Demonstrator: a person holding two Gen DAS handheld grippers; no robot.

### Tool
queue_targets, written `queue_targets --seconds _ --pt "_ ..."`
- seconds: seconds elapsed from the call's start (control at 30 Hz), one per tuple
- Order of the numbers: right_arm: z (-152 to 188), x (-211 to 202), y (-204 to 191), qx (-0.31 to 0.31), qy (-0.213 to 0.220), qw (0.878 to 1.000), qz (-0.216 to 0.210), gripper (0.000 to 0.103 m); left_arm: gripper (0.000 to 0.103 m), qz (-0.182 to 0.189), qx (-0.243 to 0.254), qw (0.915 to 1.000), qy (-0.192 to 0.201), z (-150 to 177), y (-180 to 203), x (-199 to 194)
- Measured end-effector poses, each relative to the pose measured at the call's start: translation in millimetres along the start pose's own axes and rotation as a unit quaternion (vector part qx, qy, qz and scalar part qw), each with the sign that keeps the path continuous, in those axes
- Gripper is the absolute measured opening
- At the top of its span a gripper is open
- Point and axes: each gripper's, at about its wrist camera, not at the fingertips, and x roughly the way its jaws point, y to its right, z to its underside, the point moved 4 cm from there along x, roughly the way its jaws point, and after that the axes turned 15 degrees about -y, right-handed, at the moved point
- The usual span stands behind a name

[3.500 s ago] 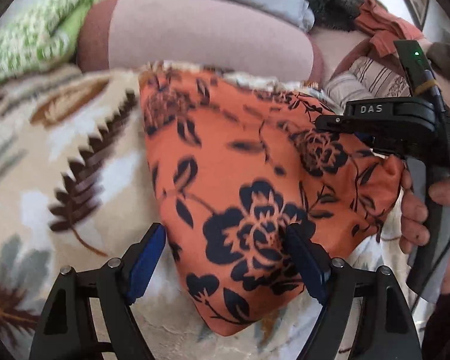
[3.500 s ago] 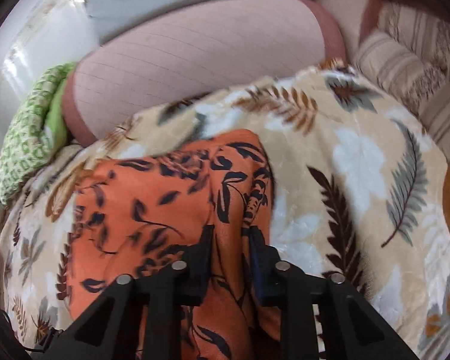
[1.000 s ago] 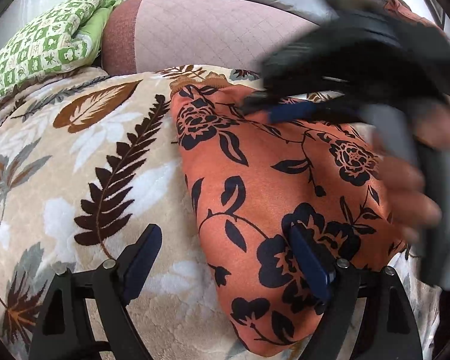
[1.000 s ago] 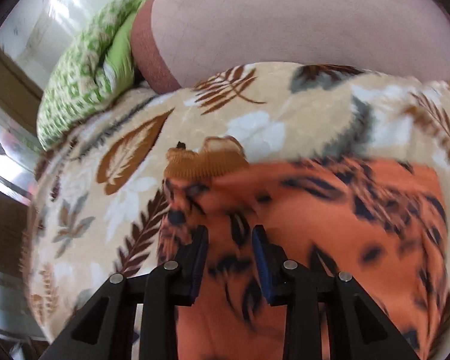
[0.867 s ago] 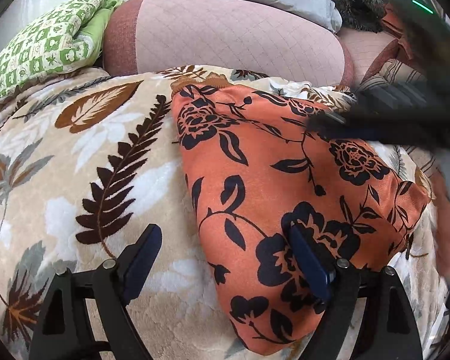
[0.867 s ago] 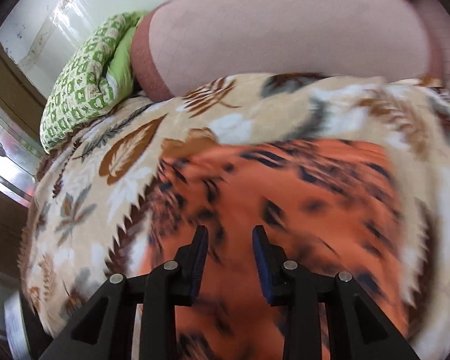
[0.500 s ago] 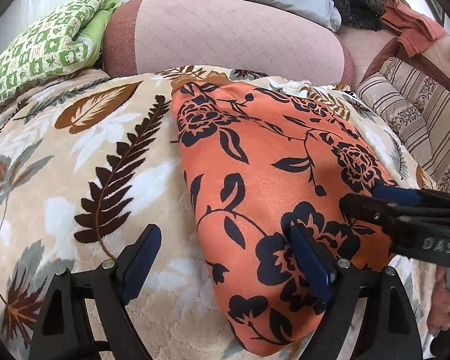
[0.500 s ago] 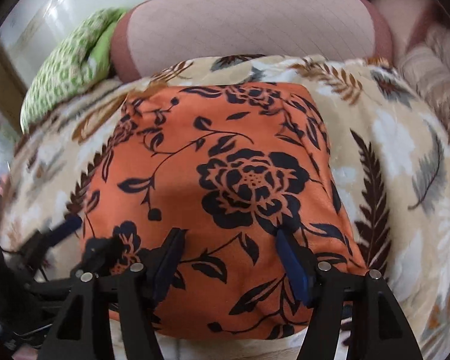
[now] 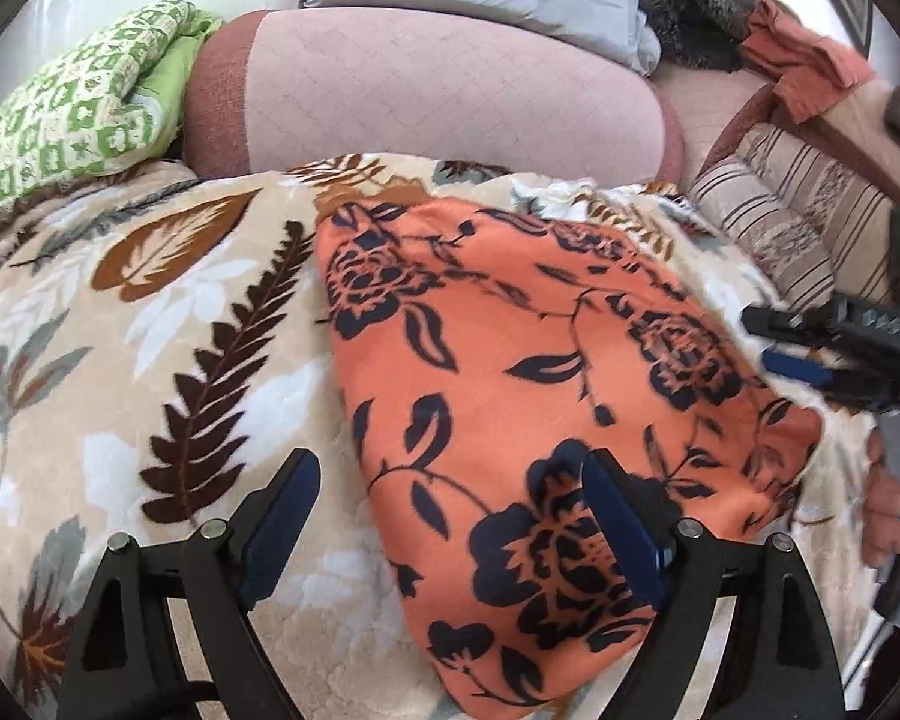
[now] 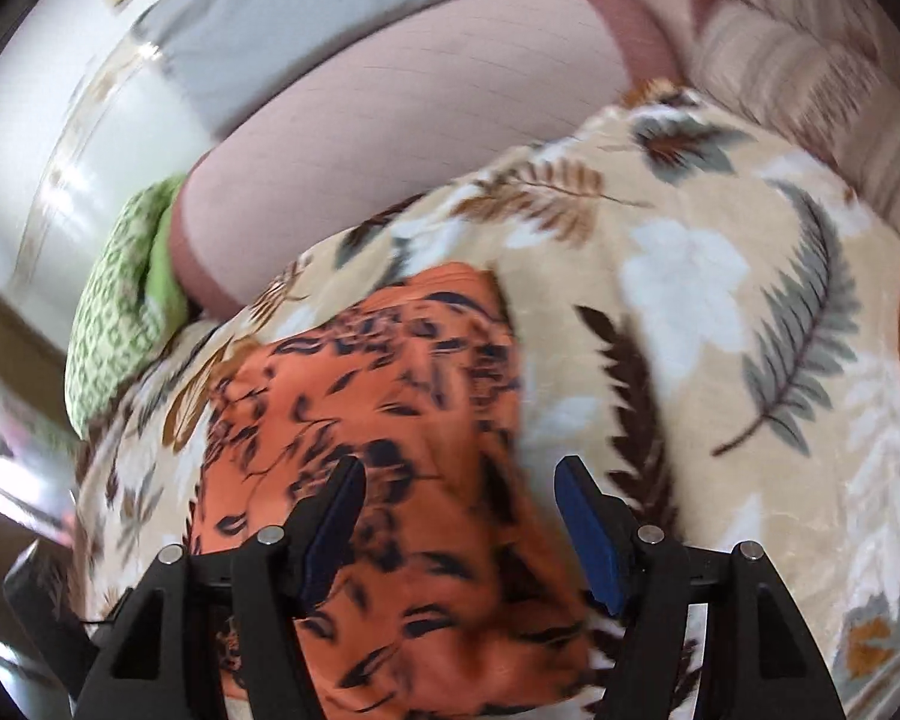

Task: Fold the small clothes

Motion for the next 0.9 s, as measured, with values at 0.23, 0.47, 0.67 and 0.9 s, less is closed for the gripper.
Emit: queue_targets --seconds 0.23,0.47,0.67,0.9 --pt "-3 19 21 0.024 -0.041 0.996 -0.079 0.072 0.091 0.154 -0.053 0.9859 -0.036 -7 -21 9" --pt "-7 44 36 0.054 -0.065 0.987 -0.134 0.078 0.093 0.241 -0.098 0.9643 -0.051 -8 -35 19" --pt "-8 64 25 0.047 -0.073 0.977 -0.194 0.090 0.093 0.222 -0.073 0.9710 -0.051 -7 -23 25" --pt "5 78 -15 -0.003 -0.086 0.979 -0.184 0.091 0.093 0.223 -0.081 0.9696 -0.062 -6 -19 36"
